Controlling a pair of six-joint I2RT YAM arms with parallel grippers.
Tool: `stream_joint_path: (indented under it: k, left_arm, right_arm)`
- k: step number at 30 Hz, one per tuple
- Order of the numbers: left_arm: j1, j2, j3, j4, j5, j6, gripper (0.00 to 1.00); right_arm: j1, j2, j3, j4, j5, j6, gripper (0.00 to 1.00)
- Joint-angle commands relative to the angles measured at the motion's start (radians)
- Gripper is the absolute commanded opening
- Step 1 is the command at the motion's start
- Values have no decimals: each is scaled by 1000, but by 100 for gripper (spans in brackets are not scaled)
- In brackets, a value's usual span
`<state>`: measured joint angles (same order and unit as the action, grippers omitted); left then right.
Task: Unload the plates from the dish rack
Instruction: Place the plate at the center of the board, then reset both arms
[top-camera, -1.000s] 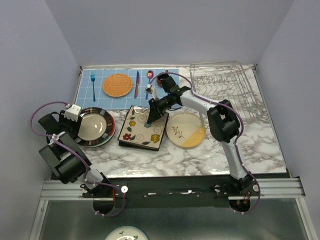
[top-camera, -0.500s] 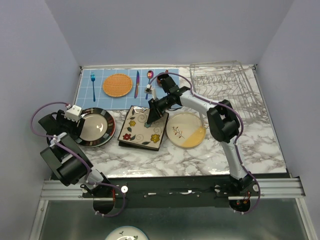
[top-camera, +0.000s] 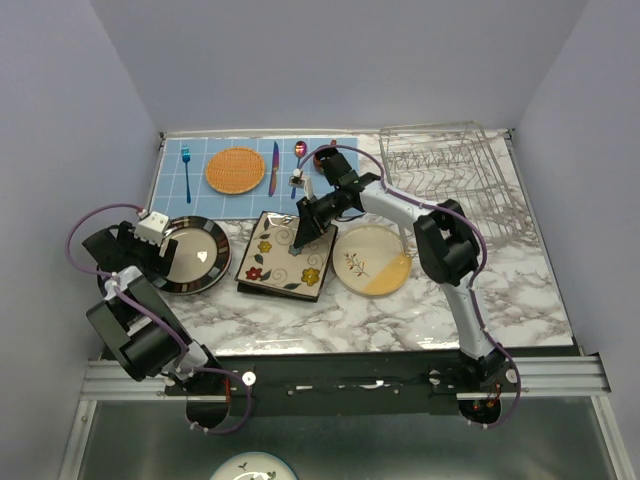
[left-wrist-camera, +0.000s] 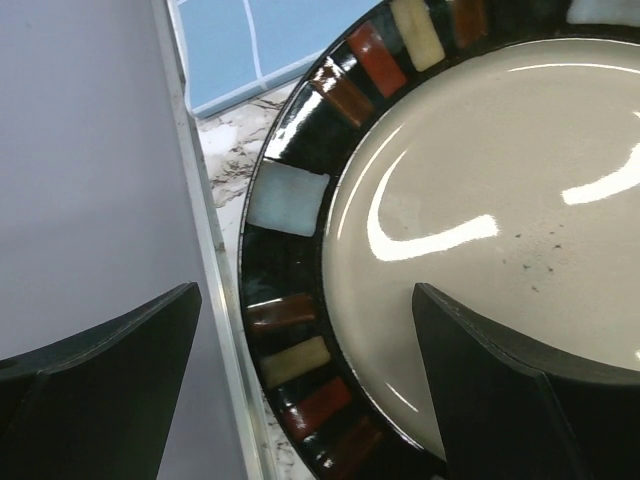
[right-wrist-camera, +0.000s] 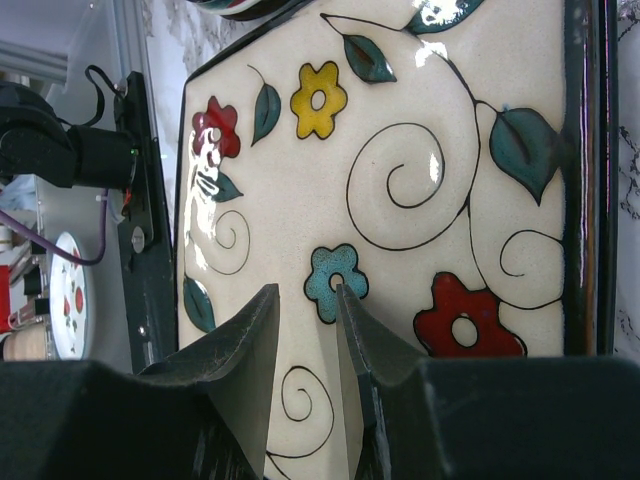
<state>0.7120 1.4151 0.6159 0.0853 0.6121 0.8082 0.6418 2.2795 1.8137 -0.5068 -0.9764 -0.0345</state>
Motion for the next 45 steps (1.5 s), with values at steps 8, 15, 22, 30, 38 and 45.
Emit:
stream_joint_path:
  k: [8,15,22,30,38,45]
  left_arm:
    - [-22,-16,-28,-236,-68,-62,99]
    - [-48,-97,27,-252,-44,-156,99]
    - [-92,-156,90,-266,-38,-248,99]
    - [-101,-226,160,-332,-41,-299,99]
    - [-147,-294,202,-237,-64,-558,99]
    - [-282,-283,240,-98,-179,-748,99]
  right_arm:
    - [10,-31,12,4,53,-4,37]
    - [10,-100,13,-13,221,-18,40]
    - [10,-189,21,-26,349,-41,43]
    - [9,-273,75,-61,546,-76,46]
    - [-40,-420,1,25,951,-71,50]
    - [-129,-512,-63,85,1191,-74,57]
